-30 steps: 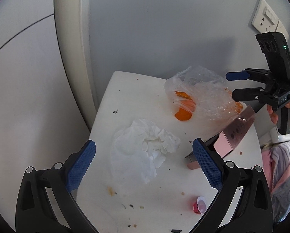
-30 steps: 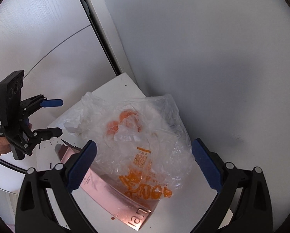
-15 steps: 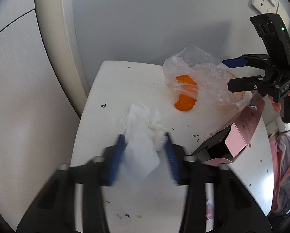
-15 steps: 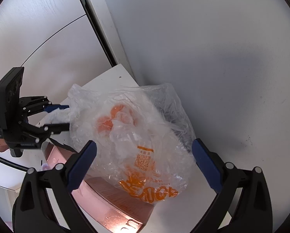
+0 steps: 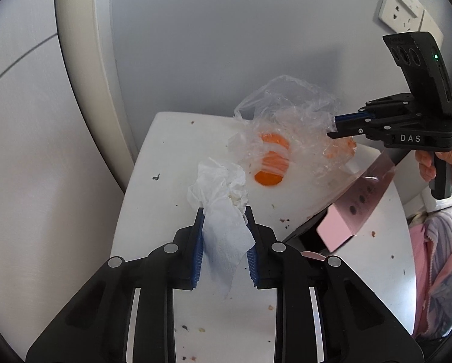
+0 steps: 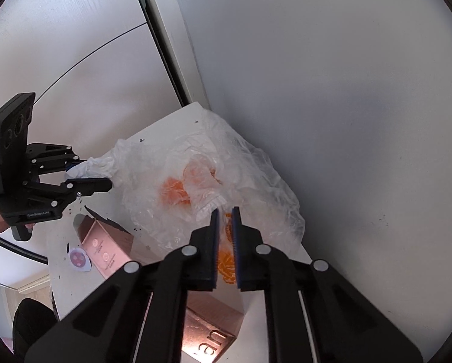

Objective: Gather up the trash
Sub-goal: 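Grasp the crumpled white tissue with the left gripper while the right gripper grasps the clear orange-peel bag, then carry the tissue with the left gripper while the right gripper carries the clear bag to the bin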

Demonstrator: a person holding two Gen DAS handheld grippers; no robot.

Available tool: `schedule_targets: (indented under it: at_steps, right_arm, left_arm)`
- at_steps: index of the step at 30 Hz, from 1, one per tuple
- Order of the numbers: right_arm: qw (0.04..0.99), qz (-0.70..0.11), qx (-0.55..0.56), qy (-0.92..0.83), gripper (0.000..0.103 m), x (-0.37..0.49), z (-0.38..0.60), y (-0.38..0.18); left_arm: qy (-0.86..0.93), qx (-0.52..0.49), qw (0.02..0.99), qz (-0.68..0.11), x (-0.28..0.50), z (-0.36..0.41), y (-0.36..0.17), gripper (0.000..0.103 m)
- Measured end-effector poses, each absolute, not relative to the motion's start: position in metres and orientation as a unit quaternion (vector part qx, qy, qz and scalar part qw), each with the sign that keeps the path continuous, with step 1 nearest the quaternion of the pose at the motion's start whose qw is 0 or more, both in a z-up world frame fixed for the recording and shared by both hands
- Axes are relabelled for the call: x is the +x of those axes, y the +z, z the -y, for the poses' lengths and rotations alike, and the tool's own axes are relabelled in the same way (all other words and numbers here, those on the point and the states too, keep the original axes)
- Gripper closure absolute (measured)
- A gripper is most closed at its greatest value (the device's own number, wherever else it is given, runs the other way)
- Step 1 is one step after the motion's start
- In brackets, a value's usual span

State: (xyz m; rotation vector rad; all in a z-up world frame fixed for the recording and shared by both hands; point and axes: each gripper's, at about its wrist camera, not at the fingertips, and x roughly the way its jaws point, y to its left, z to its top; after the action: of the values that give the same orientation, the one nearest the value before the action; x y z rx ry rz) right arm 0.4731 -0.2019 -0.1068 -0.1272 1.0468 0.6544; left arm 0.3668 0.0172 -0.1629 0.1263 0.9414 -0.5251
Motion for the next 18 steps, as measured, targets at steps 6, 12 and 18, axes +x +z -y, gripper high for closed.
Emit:
schedule_targets:
  at_steps: [6, 12, 18]
  right_arm:
    - [0.826, -0.469, -0.042, 0.310, 0.093, 0.461, 0.212, -0.082]
    - [0.833, -0.443, -0.034, 0.329, 0.093, 0.438, 0.217, -0.044]
    - [0.834, -0.423, -0.031, 0.353, 0.094, 0.408, 0.207, -0.017]
  left_arm:
    - [-0.244, 0.057, 0.863, -0.438, 0.347, -0.026, -0.140, 0.081]
    - [-0.232, 0.049, 0.875, -0.421, 0.322, -0.037, -0.110, 0.081]
    - [-0.219, 0.043, 0.886, -0.407, 0.285, -0.044, -0.086, 0.081]
